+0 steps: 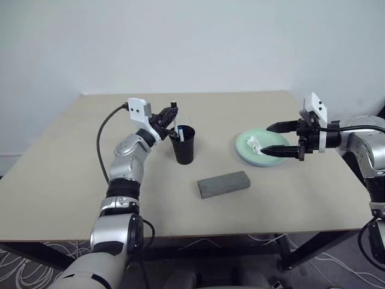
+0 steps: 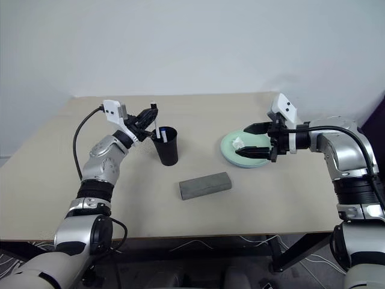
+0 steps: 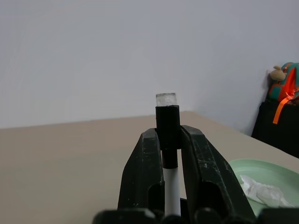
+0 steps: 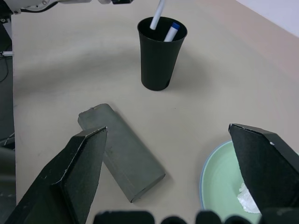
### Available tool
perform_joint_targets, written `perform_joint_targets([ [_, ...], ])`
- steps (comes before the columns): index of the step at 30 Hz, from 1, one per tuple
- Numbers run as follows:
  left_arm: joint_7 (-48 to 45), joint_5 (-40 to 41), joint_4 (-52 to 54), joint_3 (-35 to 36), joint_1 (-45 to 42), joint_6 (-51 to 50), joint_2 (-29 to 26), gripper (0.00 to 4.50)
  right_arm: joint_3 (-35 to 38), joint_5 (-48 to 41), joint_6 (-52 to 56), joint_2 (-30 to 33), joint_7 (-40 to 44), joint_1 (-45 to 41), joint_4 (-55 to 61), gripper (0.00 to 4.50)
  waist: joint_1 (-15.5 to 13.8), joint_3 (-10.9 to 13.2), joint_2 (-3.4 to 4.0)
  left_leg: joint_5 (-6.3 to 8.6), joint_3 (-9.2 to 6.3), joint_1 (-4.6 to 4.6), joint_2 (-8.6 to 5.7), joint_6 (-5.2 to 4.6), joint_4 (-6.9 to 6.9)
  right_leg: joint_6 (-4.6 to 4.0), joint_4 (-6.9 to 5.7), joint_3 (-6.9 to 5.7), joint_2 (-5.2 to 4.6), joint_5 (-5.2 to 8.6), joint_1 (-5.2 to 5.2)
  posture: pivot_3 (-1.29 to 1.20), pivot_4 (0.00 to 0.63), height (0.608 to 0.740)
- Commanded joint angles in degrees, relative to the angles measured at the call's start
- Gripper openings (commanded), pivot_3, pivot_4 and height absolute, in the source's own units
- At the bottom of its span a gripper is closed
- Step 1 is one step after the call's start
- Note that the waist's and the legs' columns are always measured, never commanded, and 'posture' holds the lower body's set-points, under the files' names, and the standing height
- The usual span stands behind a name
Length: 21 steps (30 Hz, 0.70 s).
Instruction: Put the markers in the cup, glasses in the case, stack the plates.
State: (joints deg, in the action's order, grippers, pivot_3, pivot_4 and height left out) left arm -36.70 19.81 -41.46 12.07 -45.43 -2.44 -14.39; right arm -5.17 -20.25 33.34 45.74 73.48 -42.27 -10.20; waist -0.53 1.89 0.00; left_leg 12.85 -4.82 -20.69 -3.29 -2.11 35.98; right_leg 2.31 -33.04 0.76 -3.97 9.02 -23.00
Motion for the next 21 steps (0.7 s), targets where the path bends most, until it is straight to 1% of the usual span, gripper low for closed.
perform_joint_targets([
  [1,0.7,-1.2,-0.8,-0.3,-0.9,3.2,0.6,0.12,1.4,-0.6,-0.6,-0.3,-0.3,-1.6,1.0,4.50,0.0,0.0,0.00,0.00,0.00,0.00,0.00,0.00,0.00,0.00,0.00,0.00,0.00,0.00,0.00,0.00,0.000,0.727],
  [3,0.8,-1.8,-2.2,-0.3,-1.1,4.5,0.9,0.86,1.4,-0.5,-0.7,-0.3,-0.3,-1.7,0.9,4.50,0.0,0.0,0.00,0.00,0.00,0.01,0.00,0.00,0.00,0.00,0.00,0.00,0.00,0.00,0.01,0.00,0.000,0.727],
  [5,0.9,-2.1,-3.2,-0.3,-1.4,5.8,1.1,1.47,1.5,-0.5,-0.7,-0.3,-0.3,-1.8,0.8,4.50,0.0,0.0,0.00,0.00,0.01,0.00,0.00,0.00,0.00,0.00,0.00,0.00,0.00,0.00,0.01,0.00,0.000,0.727],
  [8,0.9,-2.6,-4.5,-0.4,-1.7,7.5,1.1,2.57,1.5,-0.5,-0.7,-0.3,-0.4,-1.8,0.9,4.50,0.0,0.0,0.00,0.00,0.01,0.00,0.00,0.00,0.00,0.00,0.00,0.00,0.00,0.00,0.01,0.00,0.000,0.727],
  [13,0.6,-3.4,-3.7,-0.8,-1.4,8.7,0.5,4.28,1.5,-0.4,-0.7,-0.3,-0.5,-1.8,0.9,4.50,0.0,0.0,0.00,0.00,0.00,0.00,0.00,0.00,0.00,0.00,0.00,0.00,0.00,0.00,0.01,0.00,0.000,0.727],
  [14,0.1,-3.8,-2.2,-1.4,-0.9,8.5,-0.1,4.42,1.6,-0.5,-0.6,-0.3,-0.5,-1.7,1.0,4.50,0.0,0.0,0.00,0.00,0.00,0.00,0.00,0.00,0.00,0.00,0.00,0.00,0.00,0.00,0.01,0.00,0.000,0.727],
  [15,-1.1,-3.7,-0.5,-1.8,-0.3,7.5,-0.8,4.42,1.6,-0.5,-0.6,-0.3,-0.6,-1.6,1.2,4.50,0.0,0.0,0.00,0.00,0.00,0.00,0.00,0.00,0.00,0.00,0.00,0.00,0.00,0.00,0.01,0.00,0.000,0.727],
  [18,-6.3,-0.3,7.9,-1.9,2.6,0.1,-4.0,4.42,1.7,-0.7,-0.5,0.0,-0.6,-1.1,1.4,4.50,0.1,0.0,0.00,0.00,0.01,-0.01,0.00,0.00,-0.02,0.00,-0.01,0.00,0.00,0.00,-0.02,0.00,0.000,0.727],
  [21,-11.8,3.0,18.1,-1.4,7.3,-8.2,-10.3,4.42,1.8,-0.7,-0.6,0.1,-0.6,-0.8,1.3,4.50,0.6,0.0,0.02,0.03,0.04,0.00,0.05,0.03,-0.06,-0.01,-0.04,0.03,0.01,0.00,-0.09,0.00,0.000,0.727],
])
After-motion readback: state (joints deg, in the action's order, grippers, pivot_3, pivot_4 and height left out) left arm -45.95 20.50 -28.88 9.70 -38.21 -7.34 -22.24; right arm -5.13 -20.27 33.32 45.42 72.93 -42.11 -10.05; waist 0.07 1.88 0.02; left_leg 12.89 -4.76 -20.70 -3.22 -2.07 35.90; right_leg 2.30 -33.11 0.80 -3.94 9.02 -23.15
